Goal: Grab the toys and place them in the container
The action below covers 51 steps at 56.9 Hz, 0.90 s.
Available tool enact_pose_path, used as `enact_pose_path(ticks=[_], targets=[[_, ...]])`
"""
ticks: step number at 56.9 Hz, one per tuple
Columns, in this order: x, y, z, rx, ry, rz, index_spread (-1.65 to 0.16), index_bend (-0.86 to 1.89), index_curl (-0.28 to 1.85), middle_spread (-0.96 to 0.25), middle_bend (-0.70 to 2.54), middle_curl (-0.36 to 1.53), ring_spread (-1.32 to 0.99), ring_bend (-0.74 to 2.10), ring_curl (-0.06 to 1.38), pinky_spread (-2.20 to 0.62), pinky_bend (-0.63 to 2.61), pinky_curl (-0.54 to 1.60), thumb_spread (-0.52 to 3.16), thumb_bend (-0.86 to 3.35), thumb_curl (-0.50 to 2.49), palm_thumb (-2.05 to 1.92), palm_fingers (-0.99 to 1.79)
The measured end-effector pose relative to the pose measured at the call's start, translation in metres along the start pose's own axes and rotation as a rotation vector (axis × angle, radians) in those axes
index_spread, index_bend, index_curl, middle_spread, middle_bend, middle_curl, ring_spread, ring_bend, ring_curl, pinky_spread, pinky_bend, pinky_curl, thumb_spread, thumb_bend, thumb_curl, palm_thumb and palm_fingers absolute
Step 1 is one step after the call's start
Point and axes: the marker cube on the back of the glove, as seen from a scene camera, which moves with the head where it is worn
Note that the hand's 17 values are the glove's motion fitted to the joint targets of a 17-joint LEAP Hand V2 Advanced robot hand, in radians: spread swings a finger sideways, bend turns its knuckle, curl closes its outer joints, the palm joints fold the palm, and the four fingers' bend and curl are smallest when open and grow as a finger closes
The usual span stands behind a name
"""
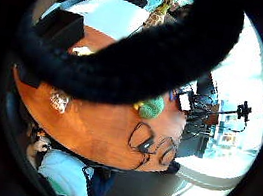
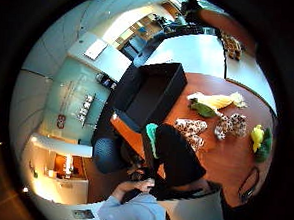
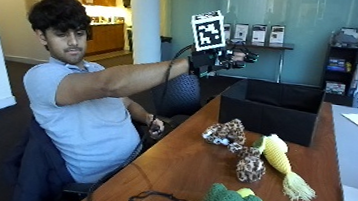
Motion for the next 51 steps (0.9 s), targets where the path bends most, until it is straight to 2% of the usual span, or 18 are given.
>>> enact_pose_path(ticks=[7,15,24,32,43,51], targets=[[-0.012,-0.003,0.011,-0.021,0.006,0.016,-0.25,0.32,0.12,-0.05,0.17,0.07,-0.08,0.16,0.03,0.02,0.41,0.13,0.87,-0.01,0.05,-0.02,0.03],[-0.026,-0.003,0.038,-0.093,0.058,-0.026,-0.31,0.33,0.18,-0.06,0.17,0.12,-0.09,0.17,0.05,0.02,0.46,0.19,1.14,-0.02,0.10,-0.02,-0.02],[-0.029,-0.004,0.089,-0.227,0.201,0.003,-0.34,0.33,0.22,-0.07,0.16,0.16,-0.09,0.17,0.08,0.03,0.49,0.23,1.28,-0.02,0.15,-0.02,-0.06],[-0.040,0.004,0.142,-0.366,0.071,-0.085,-0.35,0.32,0.25,-0.06,0.13,0.17,-0.08,0.14,0.09,0.03,0.55,0.26,1.34,-0.01,0.18,-0.01,-0.12],[-0.049,0.019,0.207,-0.535,0.086,-0.088,-0.35,0.30,0.29,-0.05,0.12,0.17,-0.05,0.14,0.09,0.02,0.62,0.30,1.42,0.00,0.22,0.01,-0.17],[-0.055,0.030,0.257,-0.624,0.181,-0.088,-0.35,0.26,0.30,-0.04,0.10,0.16,-0.04,0.13,0.09,0.02,0.69,0.33,1.44,0.00,0.24,0.02,-0.19]])
